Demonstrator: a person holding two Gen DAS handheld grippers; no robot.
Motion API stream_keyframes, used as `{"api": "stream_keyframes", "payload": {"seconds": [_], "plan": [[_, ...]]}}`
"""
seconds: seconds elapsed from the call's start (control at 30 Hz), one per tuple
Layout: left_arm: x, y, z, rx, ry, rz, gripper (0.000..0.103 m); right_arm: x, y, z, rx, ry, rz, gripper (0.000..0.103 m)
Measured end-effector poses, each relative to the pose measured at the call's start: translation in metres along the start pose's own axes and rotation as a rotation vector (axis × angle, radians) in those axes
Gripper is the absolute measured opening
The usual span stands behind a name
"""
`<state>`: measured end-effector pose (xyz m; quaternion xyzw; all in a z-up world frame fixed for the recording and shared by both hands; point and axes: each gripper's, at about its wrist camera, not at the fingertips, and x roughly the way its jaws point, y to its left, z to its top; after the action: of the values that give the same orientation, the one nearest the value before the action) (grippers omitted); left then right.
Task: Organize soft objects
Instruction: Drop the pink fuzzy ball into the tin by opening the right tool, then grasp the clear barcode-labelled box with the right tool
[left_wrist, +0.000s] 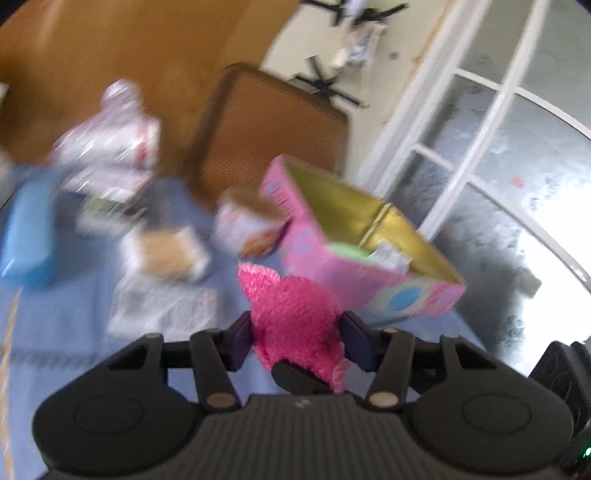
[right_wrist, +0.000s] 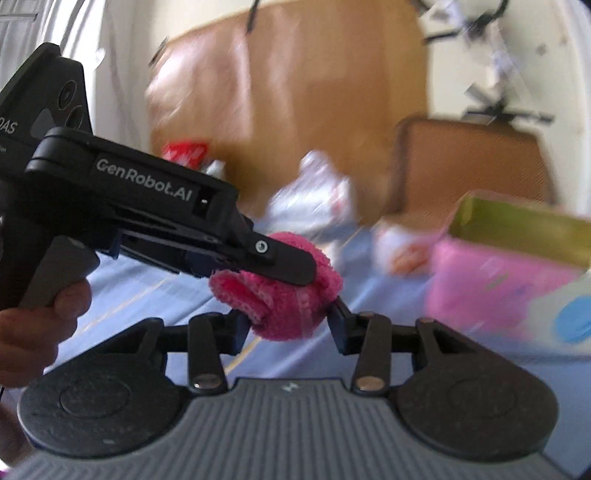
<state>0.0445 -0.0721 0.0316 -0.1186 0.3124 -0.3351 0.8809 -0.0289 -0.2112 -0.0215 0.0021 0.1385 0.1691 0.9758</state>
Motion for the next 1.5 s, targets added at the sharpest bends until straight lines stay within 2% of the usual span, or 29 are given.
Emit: {"api": "stream_keyframes", "payload": {"seconds": [0.13, 0.23, 0.33, 0.4, 0.43, 0.47, 0.5, 0.63, 0.7, 0.77, 0.87, 1.0, 1.1, 1.2, 1.37, 1.43, 1.5], "plan": [[0.037, -0.03, 0.028, 0.084, -0.037, -0.052, 0.05, -0.005, -0.033, 0.016, 0.015, -0.079, -0.125, 0.047], [0.068, -0.044, 0.038, 0.074, -0.048, -0.078, 0.051, -0.001, -0.057, 0.022, 0.026, -0.105, -0.222, 0.047], [0.097, -0.055, 0.042, 0.076, -0.039, -0.071, 0.054, 0.011, -0.082, 0.026, 0.042, -0.093, -0.318, 0.048], [0.11, -0.059, 0.043, 0.08, -0.033, -0.05, 0.057, 0.026, -0.093, 0.028, 0.037, -0.061, -0.367, 0.051], [0.114, -0.06, 0.044, 0.079, -0.035, -0.038, 0.057, 0.035, -0.099, 0.028, 0.031, -0.035, -0.383, 0.055], [0.114, -0.059, 0.043, 0.074, -0.036, -0.034, 0.057, 0.039, -0.105, 0.027, 0.03, -0.037, -0.4, 0.064], [0.11, -0.057, 0.042, 0.07, -0.038, -0.035, 0.059, 0.04, -0.11, 0.027, 0.037, -0.037, -0.424, 0.068], [0.078, -0.044, 0.035, 0.081, -0.081, -0.037, 0.06, 0.027, -0.112, 0.026, 0.085, -0.09, -0.435, 0.069], [0.056, -0.032, 0.029, 0.075, -0.102, -0.035, 0.061, 0.017, -0.105, 0.022, 0.097, -0.121, -0.42, 0.068], [0.031, -0.014, 0.017, 0.061, -0.115, -0.013, 0.061, 0.007, -0.095, 0.02, 0.107, -0.149, -0.385, 0.062], [-0.003, 0.019, -0.004, 0.02, -0.129, 0.061, 0.061, 0.002, -0.075, 0.022, 0.113, -0.153, -0.287, 0.058], [-0.036, 0.067, -0.025, -0.107, -0.156, 0.164, 0.061, 0.018, -0.046, 0.022, 0.09, -0.079, -0.117, 0.058], [-0.049, 0.092, -0.034, -0.184, -0.166, 0.206, 0.061, 0.043, -0.028, 0.021, 0.086, 0.04, 0.012, 0.058], [-0.051, 0.103, -0.037, -0.221, -0.167, 0.196, 0.061, 0.061, -0.012, 0.023, 0.033, 0.105, 0.058, 0.06], [-0.047, 0.112, -0.043, -0.237, -0.165, 0.171, 0.061, 0.088, -0.009, 0.031, 0.014, 0.167, 0.094, 0.074], [-0.045, 0.114, -0.046, -0.248, -0.157, 0.164, 0.061, 0.1, -0.011, 0.032, 0.02, 0.198, 0.089, 0.075], [-0.048, 0.115, -0.048, -0.252, -0.173, 0.147, 0.061, 0.11, -0.014, 0.028, 0.052, 0.238, 0.102, 0.071]]}}
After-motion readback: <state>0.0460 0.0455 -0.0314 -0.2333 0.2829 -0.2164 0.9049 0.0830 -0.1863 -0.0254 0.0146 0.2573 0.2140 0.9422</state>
